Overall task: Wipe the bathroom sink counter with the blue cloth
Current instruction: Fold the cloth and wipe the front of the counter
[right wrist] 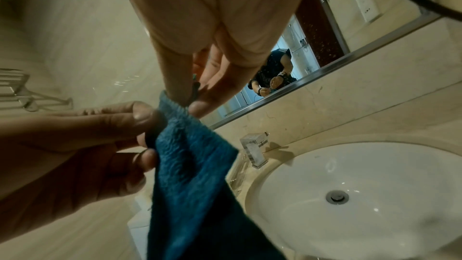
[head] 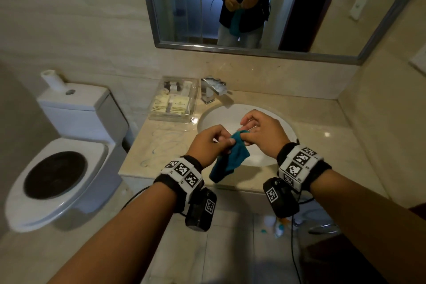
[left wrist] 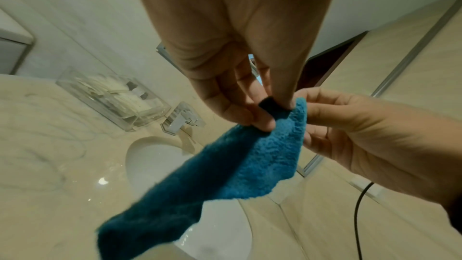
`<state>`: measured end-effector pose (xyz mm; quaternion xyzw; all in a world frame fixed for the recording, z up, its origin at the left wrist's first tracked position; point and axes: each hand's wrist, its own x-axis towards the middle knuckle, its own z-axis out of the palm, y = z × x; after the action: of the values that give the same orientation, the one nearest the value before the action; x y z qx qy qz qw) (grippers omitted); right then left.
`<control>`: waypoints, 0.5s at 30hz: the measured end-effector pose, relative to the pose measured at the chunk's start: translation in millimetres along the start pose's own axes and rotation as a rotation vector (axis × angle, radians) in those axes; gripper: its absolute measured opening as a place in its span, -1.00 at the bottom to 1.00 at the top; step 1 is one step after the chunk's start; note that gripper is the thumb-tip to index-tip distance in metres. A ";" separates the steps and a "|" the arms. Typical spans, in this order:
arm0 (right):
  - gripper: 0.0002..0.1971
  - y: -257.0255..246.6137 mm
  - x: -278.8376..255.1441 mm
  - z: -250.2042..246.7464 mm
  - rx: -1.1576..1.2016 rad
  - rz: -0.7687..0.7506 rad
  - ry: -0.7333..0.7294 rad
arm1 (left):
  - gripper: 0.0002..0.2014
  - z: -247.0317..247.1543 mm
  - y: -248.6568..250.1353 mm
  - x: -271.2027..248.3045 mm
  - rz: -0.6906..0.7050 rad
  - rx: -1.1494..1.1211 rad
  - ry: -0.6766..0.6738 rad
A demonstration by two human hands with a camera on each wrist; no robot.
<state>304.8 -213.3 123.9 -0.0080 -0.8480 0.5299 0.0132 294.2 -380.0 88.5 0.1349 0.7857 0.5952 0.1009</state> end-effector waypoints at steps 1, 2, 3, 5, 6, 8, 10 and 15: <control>-0.78 4.0 -0.3 -2.0 -0.012 0.014 0.009 | -0.84 3.7 -0.9 -2.1 -0.006 -0.028 0.006; -0.80 8.5 -0.7 -3.6 -0.023 0.025 0.006 | -0.83 7.1 -2.1 -3.9 -0.012 -0.053 0.018; -0.81 13.0 -1.1 -4.9 -0.025 0.033 -0.006 | -0.82 10.1 -2.9 -5.9 -0.019 -0.060 0.039; -0.85 20.8 -1.7 -5.6 -0.018 0.040 -0.036 | -0.80 15.5 -5.8 -9.0 -0.024 -0.008 0.087; -0.86 24.0 -1.8 -4.9 -0.016 0.038 -0.054 | -0.79 17.3 -7.4 -10.1 -0.026 0.043 0.104; -0.86 29.2 -0.6 -1.9 0.008 0.028 -0.087 | -0.79 17.9 -11.7 -9.7 -0.031 0.126 0.126; -0.87 33.6 2.7 0.8 0.047 0.035 -0.088 | -0.78 13.6 -16.5 -5.5 -0.041 0.166 0.149; -0.85 44.8 14.6 -1.8 -0.006 0.109 0.004 | -0.87 -15.5 -32.9 11.6 -0.072 0.283 0.196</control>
<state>290.3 -191.7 84.7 -0.0551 -0.8478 0.5272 -0.0141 275.2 -398.6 61.1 0.0610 0.8721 0.4849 0.0248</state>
